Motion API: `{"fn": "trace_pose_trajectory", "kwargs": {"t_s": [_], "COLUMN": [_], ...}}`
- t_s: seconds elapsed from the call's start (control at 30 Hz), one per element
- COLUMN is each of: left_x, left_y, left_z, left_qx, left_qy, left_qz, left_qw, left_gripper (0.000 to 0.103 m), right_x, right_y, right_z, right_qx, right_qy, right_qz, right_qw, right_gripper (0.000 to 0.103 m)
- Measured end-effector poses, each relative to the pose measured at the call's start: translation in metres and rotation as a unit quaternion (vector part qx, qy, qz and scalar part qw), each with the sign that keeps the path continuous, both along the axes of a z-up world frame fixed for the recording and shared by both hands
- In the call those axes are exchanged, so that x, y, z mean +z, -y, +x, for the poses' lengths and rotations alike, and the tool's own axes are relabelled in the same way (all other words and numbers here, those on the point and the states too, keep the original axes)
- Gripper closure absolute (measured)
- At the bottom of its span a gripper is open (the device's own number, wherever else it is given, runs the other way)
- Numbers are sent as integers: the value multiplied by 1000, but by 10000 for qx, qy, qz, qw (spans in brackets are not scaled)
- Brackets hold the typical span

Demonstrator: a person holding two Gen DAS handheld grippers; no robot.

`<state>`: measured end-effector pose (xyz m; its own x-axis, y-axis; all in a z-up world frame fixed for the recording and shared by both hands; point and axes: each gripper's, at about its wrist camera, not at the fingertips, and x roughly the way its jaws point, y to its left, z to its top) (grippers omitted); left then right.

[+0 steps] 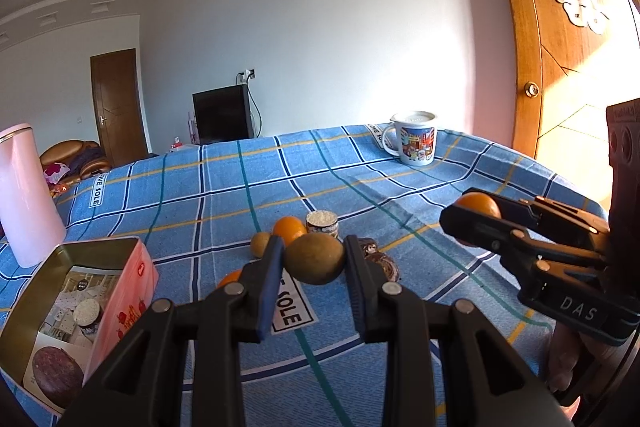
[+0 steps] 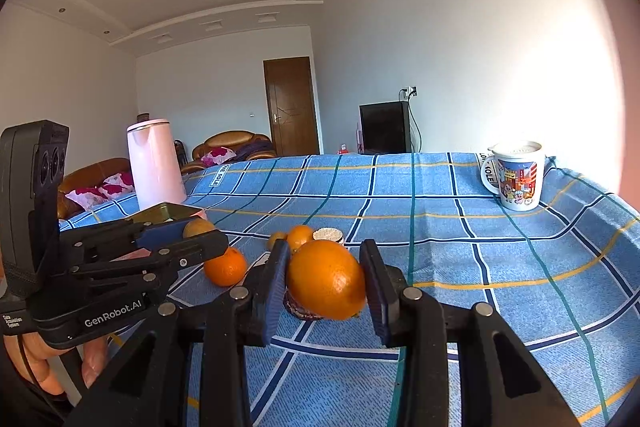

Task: Organize fruits
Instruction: 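Carry the kiwi into the tin with the left gripper while the right gripper drops the orange there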

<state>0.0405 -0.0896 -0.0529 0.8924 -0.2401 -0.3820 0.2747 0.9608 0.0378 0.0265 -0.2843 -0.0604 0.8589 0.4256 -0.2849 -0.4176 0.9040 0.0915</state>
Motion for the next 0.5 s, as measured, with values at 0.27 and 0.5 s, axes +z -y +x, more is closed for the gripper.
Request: {"fn": "trace_pose_trajectory", "kwargs": {"t_s": [0.27, 0.5], "left_x": [3, 13], "left_y": [0, -20], "left_z": [-5, -12], "left_qx": [-1, 156], "left_qy": [116, 215], "left_qz": [48, -54], "left_qw": [9999, 9996], "left_gripper": [71, 71], "right_x": [1, 7], "right_y": [0, -11], "right_z": [-5, 1], "right_qx": [3, 23], "right_qy": [138, -79], "right_qz": [0, -99], "right_qw": [9999, 9999], "right_gripper": [65, 65]}}
